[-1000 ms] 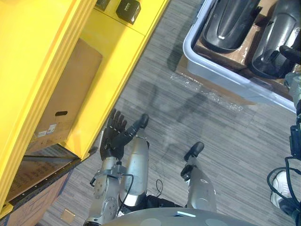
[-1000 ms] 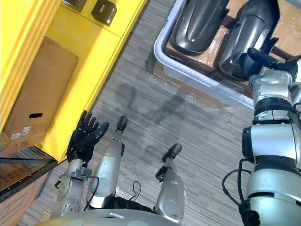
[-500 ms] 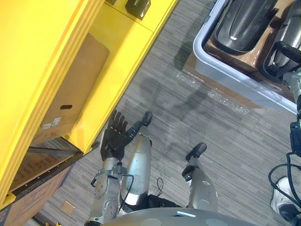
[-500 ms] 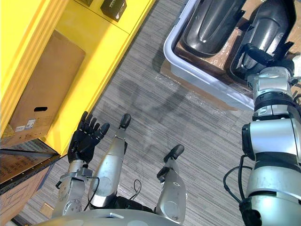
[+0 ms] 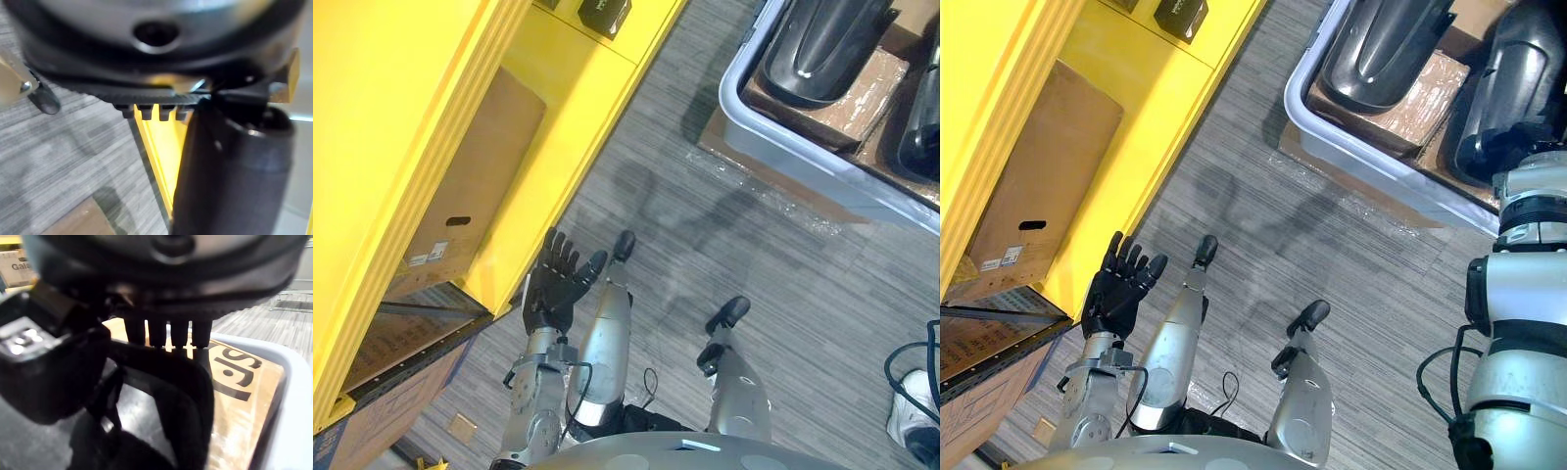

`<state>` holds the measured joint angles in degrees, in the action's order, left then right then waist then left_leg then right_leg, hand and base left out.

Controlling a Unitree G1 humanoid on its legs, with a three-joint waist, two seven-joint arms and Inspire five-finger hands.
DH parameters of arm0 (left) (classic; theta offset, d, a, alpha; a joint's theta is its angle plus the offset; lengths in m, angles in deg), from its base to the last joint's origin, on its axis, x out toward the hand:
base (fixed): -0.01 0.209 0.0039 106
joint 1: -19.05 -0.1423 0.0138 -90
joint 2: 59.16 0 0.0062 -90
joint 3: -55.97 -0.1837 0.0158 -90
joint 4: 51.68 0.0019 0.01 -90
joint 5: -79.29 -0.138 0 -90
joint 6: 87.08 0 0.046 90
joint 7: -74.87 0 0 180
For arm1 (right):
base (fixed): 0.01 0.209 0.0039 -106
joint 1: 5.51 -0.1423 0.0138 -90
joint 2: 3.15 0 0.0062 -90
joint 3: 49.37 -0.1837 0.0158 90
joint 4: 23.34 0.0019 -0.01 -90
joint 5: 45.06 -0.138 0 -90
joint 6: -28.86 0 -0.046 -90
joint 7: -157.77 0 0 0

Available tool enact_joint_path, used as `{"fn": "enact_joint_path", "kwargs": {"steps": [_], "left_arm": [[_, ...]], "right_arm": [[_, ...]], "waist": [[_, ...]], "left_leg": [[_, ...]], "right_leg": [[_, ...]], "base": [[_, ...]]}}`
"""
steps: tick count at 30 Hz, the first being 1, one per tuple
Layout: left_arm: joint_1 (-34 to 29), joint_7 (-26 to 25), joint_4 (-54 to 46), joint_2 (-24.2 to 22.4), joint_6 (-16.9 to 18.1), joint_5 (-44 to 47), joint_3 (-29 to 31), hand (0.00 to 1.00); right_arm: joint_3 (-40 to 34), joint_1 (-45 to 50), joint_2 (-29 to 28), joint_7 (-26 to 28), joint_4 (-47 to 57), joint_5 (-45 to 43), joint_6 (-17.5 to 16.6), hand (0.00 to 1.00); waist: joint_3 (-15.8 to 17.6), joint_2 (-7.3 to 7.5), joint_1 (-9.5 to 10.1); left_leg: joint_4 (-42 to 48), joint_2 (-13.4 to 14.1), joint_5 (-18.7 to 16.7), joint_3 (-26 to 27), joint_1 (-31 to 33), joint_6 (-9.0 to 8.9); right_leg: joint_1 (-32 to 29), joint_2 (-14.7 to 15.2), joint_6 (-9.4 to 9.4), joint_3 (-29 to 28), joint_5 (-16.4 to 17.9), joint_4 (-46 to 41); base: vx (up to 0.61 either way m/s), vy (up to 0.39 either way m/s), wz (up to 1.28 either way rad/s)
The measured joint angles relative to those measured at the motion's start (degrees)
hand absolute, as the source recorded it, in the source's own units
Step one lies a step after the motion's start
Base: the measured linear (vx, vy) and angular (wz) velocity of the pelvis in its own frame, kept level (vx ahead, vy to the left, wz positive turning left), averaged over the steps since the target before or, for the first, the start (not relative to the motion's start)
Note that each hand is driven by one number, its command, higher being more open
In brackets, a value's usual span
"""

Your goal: Walk over and take three plastic housings, then place them on the shelf

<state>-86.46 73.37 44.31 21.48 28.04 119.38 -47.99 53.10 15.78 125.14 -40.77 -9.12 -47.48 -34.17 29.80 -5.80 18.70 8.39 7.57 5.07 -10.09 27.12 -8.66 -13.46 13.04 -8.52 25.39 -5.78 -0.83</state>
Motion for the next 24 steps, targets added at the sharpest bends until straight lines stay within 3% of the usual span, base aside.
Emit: {"fn": "enact_joint_path", "kwargs": {"steps": [11, 17, 24], "left_arm": [[-0.11, 0.70, -2.10, 0.30, -0.02, 0.01, 1.06, 1.00], [-0.19, 1.28, -2.69, 0.75, -0.10, -0.14, 3.33, 1.00], [-0.56, 1.75, -6.98, 2.48, -0.10, -0.35, 6.38, 1.00]], "right_arm": [[-3.38, 4.20, -2.03, 1.58, -2.20, 0.43, -5.72, 0.00], [-4.14, 7.41, -3.18, -0.58, -2.06, 0.35, -9.39, 0.00], [-5.14, 11.39, -5.64, -6.95, 4.19, 0.35, -14.55, 0.00]], "waist": [[-0.02, -0.01, -0.05], [0.00, 0.20, -0.18], [-0.34, 3.19, -0.36]], "left_leg": [[-3.76, 0.14, 2.17, -0.14, -3.44, -0.02], [-6.53, 0.60, 3.59, 0.22, -5.96, -0.09], [-8.82, 1.43, 4.50, 1.30, -9.45, -0.16]], "right_leg": [[1.98, 0.07, 0.08, 0.43, 0.05, -0.10], [3.32, -0.13, 0.13, 0.53, 0.10, -0.10], [5.13, -0.55, 0.32, -0.44, 0.21, -0.09]], "base": [[-0.03, 0.000, 0.02], [-0.04, -0.010, 0.00], [-0.03, -0.027, -0.06]]}}
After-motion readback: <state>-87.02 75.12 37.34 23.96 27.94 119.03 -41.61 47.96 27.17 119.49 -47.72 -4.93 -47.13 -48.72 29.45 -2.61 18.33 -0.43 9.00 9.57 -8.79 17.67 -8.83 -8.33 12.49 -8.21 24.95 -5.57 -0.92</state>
